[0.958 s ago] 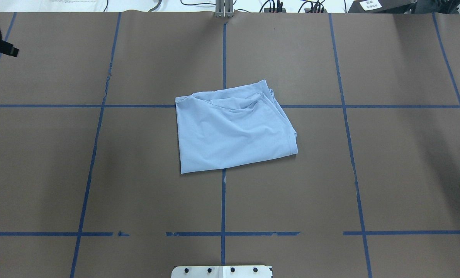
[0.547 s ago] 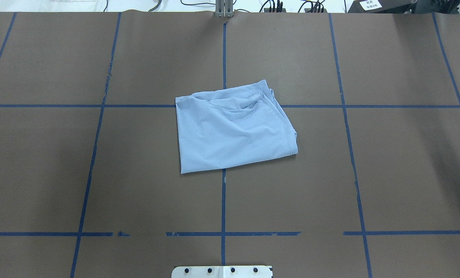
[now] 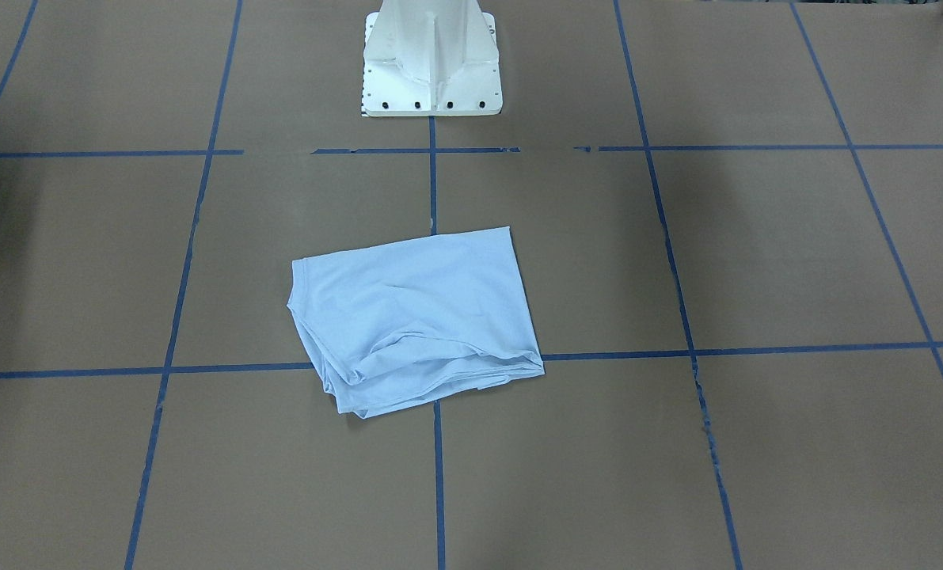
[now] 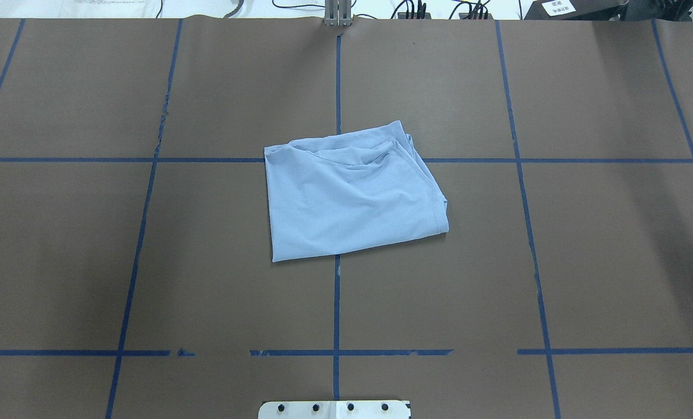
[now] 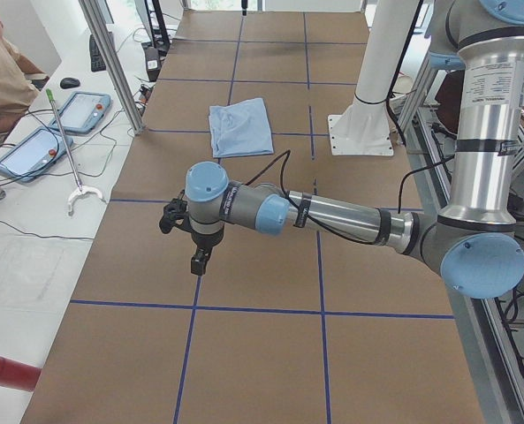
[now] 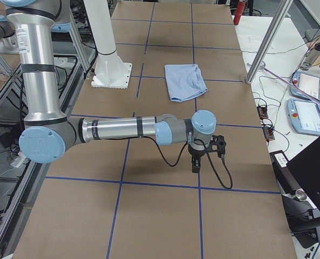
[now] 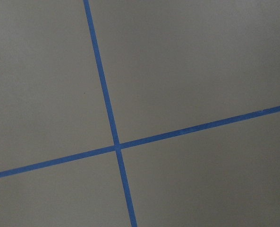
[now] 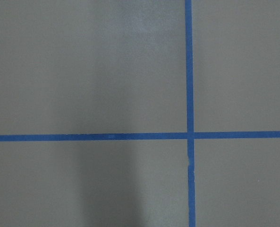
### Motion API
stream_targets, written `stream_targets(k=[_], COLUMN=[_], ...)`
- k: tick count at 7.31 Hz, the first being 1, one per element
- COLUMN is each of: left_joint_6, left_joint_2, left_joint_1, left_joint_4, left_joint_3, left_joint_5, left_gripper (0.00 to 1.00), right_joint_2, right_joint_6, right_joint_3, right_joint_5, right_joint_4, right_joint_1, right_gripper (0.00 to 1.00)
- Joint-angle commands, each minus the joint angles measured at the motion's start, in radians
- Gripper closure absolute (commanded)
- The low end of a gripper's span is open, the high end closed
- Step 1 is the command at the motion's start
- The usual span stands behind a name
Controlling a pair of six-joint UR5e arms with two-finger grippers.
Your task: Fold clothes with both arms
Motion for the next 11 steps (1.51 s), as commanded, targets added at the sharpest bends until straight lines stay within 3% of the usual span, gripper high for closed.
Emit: stream_targets(k=[1,11], left_joint_6=[-0.017,-0.048], left_joint_2=[-0.011,0.053], left_joint_1=[0.001,-0.079], left_joint_4=[-0.002,-0.011], left_joint_3=[0.0,0.088], left_joint_5=[-0.005,0.032], left_gripper=[0.0,0.0], right_joint_2=[0.006,-0.01], right_joint_6=[0.002,-0.001], right_joint_3=[-0.007,-0.016], right_joint_5=[-0.013,-0.008], right_joint_4=[0.0,0.008], right_joint_1=[-0.001,-0.004], right_gripper=[0.0,0.0])
